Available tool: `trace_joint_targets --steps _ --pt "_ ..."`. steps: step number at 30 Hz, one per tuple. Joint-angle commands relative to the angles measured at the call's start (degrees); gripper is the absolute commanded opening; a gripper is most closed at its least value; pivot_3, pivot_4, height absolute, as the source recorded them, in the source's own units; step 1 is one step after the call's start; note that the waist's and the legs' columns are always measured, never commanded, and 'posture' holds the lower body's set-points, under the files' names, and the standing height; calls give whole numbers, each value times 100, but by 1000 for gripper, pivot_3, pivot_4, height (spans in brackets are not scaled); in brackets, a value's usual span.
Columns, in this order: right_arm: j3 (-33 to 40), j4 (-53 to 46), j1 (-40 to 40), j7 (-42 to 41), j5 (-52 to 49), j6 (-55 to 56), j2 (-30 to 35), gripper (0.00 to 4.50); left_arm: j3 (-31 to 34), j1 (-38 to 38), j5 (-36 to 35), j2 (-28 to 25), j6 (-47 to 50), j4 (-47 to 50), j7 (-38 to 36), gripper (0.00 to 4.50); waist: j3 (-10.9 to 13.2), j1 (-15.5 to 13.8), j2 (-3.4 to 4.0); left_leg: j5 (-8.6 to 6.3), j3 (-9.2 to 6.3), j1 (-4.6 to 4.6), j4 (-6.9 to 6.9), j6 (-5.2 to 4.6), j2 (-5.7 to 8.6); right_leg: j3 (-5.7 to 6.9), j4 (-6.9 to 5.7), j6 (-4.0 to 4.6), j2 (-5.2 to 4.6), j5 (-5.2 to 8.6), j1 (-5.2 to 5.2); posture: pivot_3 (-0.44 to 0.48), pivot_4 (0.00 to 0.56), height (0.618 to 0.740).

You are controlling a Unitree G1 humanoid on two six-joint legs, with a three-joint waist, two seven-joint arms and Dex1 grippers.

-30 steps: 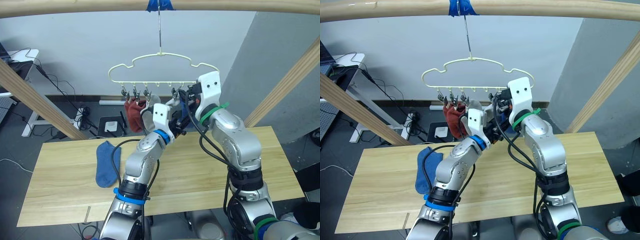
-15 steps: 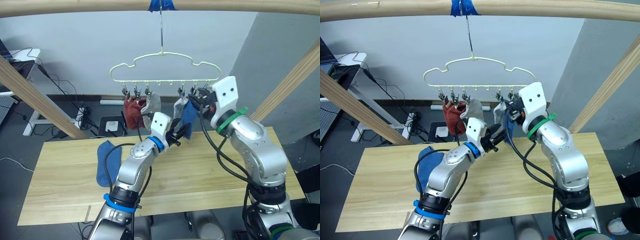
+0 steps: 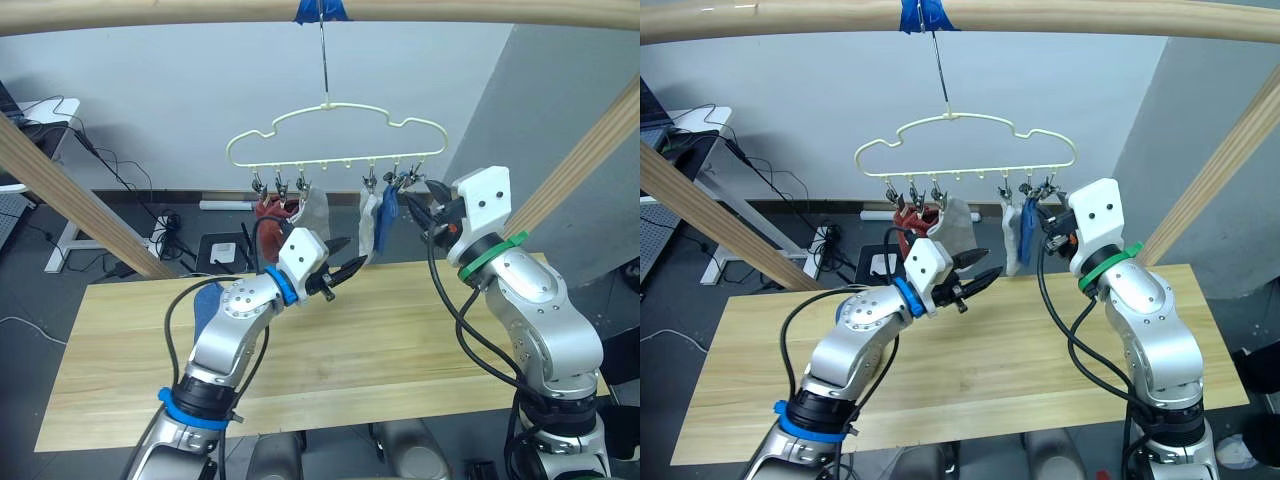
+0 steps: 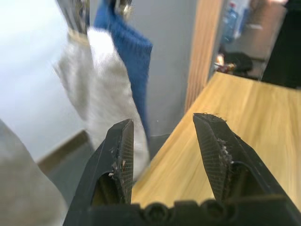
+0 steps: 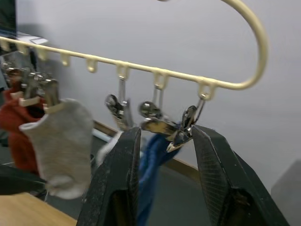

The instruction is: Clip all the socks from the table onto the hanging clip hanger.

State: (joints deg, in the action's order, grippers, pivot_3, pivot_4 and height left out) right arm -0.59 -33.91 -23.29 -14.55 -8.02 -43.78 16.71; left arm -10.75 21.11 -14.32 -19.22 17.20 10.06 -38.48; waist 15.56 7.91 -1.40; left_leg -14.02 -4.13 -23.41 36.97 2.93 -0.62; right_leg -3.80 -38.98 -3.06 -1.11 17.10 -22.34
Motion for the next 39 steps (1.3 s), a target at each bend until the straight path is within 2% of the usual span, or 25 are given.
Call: trace_joint_targets --steps 1,11,27,39 --pt "95 119 -79 144 93 226 -16 1735 190 207 -257 -127 114 425 -199 2213 0 -2 0 0 0 -1 0 0 0 0 1 0 0 0 0 -180 249 740" --pt "33 834 -525 441 219 156 -190 1735 357 534 -478 -288 391 627 -353 2213 0 1 0 0 -2 -1 -1 0 -2 2 0 0 1 0 -1 -174 241 740" --pt "-201 1330 -770 418 311 77 -183 1735 366 684 -448 -265 348 497 -445 2213 0 3 0 0 -1 -1 1 0 -1 1 -3 1 0 0 -1 -177 238 740" --pt "-511 2082 -1241 314 580 731 -198 1735 388 642 -397 -259 338 484 -421 2213 0 5 0 0 -1 -1 1 0 -1 2 -3 1 0 -1 -2 -171 238 740"
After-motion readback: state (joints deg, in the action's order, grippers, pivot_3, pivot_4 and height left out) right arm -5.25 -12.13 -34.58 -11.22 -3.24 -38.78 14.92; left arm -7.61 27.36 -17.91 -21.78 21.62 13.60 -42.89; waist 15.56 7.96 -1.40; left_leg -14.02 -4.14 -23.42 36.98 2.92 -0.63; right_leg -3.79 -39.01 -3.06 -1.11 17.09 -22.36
